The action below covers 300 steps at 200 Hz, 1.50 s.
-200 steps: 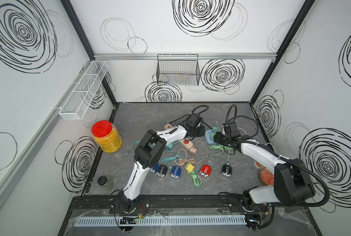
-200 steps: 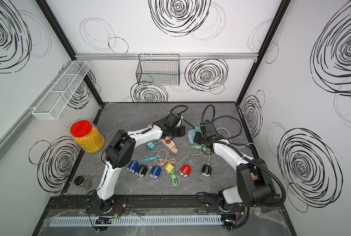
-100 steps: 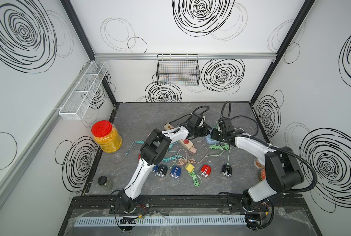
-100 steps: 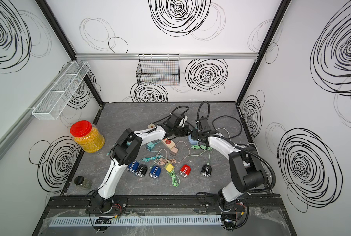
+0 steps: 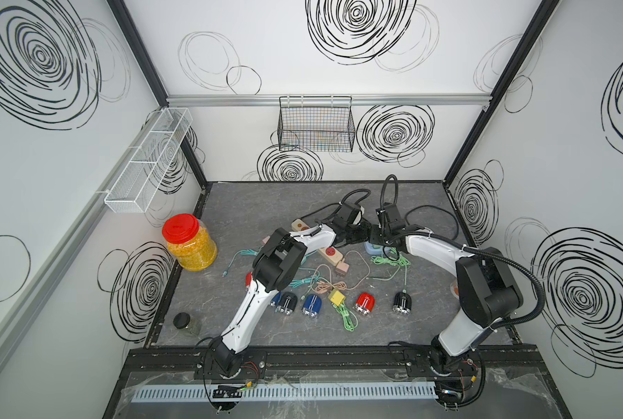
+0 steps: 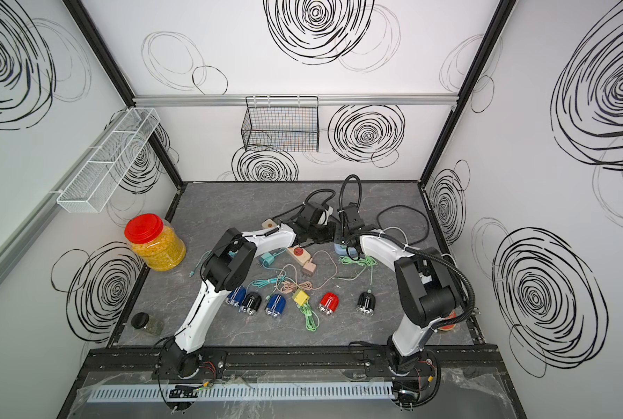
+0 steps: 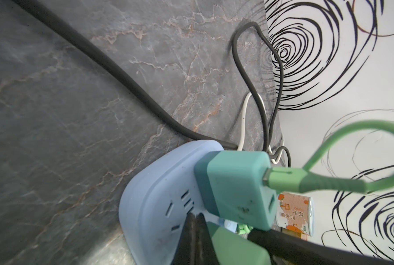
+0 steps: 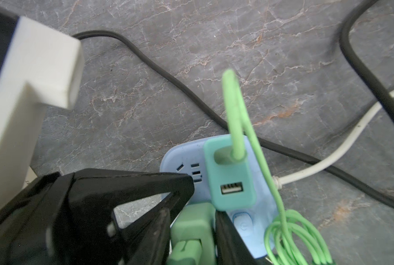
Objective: Unplug the electric shaver
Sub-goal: Remove the plug from the socket.
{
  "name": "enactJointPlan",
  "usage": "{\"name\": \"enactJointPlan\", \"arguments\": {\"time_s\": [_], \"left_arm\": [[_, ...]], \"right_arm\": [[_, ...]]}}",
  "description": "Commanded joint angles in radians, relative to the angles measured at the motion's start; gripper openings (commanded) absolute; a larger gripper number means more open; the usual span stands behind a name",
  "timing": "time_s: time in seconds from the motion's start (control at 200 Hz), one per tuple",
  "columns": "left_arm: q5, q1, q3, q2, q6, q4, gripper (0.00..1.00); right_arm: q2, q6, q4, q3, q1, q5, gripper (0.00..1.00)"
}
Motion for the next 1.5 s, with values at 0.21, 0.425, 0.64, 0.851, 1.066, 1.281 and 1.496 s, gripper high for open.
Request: {"name": "enactJointPlan", "arguments": {"time_s": [0.21, 0.425, 0.64, 0.851, 1.066, 1.281, 1.496], "left_arm": [[-0.015, 0.008, 0.023, 0.034, -0.015, -0.005, 0.00], [-0.026, 0.012, 0.009, 0.030, -0.035, 0.011, 0.00], [-0.014, 0.020, -0.029, 0.004, -0.072, 0.090, 0.00], [-0.017, 0.023, -0.012, 0.003, -0.078, 0.093, 0.00], [-0.032, 0.021, 0.016, 0.022, -0.053, 0.030, 0.00], [-0.048, 0.018, 0.023, 0.030, -0.027, -0.010, 0.00], [-0.063, 0.012, 0.028, 0.033, -0.022, -0.021, 0.00]], "right_arm": [[0.035, -0.004, -0.026, -0.007, 0.019, 0.058, 0.34], [0.038, 0.011, -0.062, -0.003, 0.019, 0.081, 0.35], [-0.015, 0.038, -0.029, -0.051, 0.017, 0.081, 0.38], [0.022, 0.041, -0.034, -0.013, 0.019, 0.062, 0.36], [0.039, 0.027, -0.041, -0.002, 0.013, 0.070, 0.31], [0.056, 0.026, -0.046, -0.003, 0.012, 0.061, 0.33], [0.075, 0.044, -0.040, -0.003, 0.012, 0.057, 0.33]]}}
